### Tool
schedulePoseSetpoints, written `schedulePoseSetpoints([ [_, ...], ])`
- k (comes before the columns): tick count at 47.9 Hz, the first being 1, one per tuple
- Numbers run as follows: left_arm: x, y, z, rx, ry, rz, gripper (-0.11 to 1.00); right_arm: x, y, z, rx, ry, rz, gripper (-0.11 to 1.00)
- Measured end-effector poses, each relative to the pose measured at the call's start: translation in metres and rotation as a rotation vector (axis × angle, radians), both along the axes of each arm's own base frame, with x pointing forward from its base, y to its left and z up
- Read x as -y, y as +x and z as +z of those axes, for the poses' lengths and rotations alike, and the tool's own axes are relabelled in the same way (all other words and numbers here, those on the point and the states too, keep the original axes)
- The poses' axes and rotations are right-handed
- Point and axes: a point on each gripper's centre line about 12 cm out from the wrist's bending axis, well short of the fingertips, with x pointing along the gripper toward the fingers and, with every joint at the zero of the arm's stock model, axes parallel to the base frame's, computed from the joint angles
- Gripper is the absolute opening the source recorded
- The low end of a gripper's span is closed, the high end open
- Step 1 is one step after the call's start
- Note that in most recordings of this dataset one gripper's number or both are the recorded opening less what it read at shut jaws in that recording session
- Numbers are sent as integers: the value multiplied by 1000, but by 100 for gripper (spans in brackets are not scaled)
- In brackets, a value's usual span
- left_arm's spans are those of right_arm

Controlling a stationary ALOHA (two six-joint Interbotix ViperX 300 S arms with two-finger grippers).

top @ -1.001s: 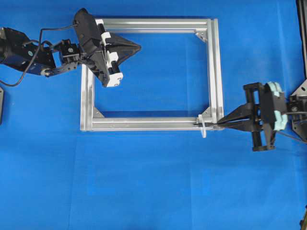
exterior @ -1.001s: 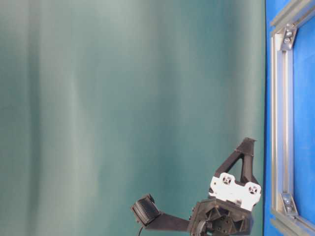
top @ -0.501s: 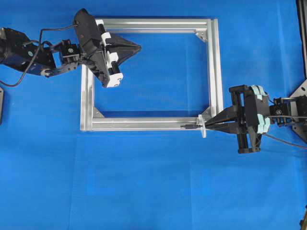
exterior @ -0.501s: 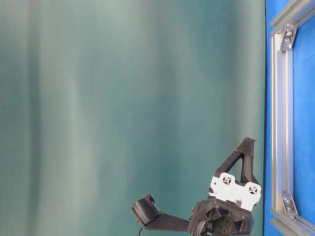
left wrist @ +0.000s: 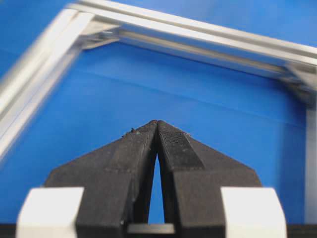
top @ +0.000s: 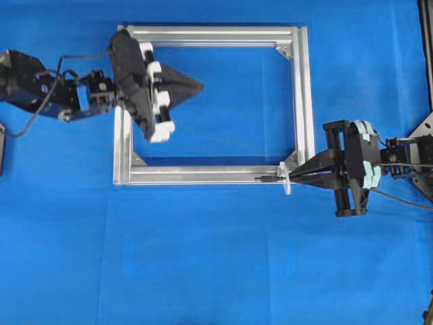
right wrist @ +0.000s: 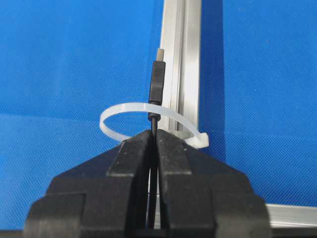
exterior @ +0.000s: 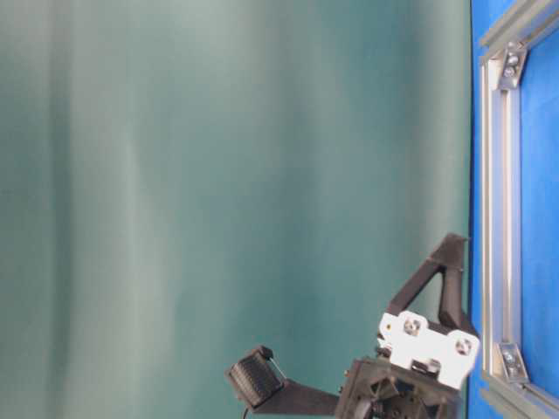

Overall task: Insert the wire through the string loop located on the right side.
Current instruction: 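Move the left gripper toward the plug emerging from the loop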

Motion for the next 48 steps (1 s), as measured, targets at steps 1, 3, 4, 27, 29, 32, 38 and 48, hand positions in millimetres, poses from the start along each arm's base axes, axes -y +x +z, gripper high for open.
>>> schedulePoseSetpoints([
  [1, 4, 1, 0, 1, -4, -10, 0, 0, 0, 0, -2, 0, 0, -4],
  [3, 14, 2, 0, -1, -4, -35, 0, 0, 0, 0, -2, 0, 0, -4],
  [4, 18, 2, -1, -2, -5, -46, 0, 0, 0, 0, -2, 0, 0, -4],
  [27, 103, 0, -4, -7, -85, -252, 0, 0, 0, 0, -2, 0, 2, -4],
  [29, 106, 0, -4, -9, -86, -261, 0, 0, 0, 0, -2, 0, 0, -4],
  [32, 110, -1, -4, -11, -87, -272, 0, 0, 0, 0, -2, 0, 0, -4],
  [38, 111, -1, -4, -14, -88, -275, 0, 0, 0, 0, 0, 0, 0, -4],
  [48, 112, 10, 2, -1, -89, -272, 0, 0, 0, -1, -3, 0, 0, -4],
])
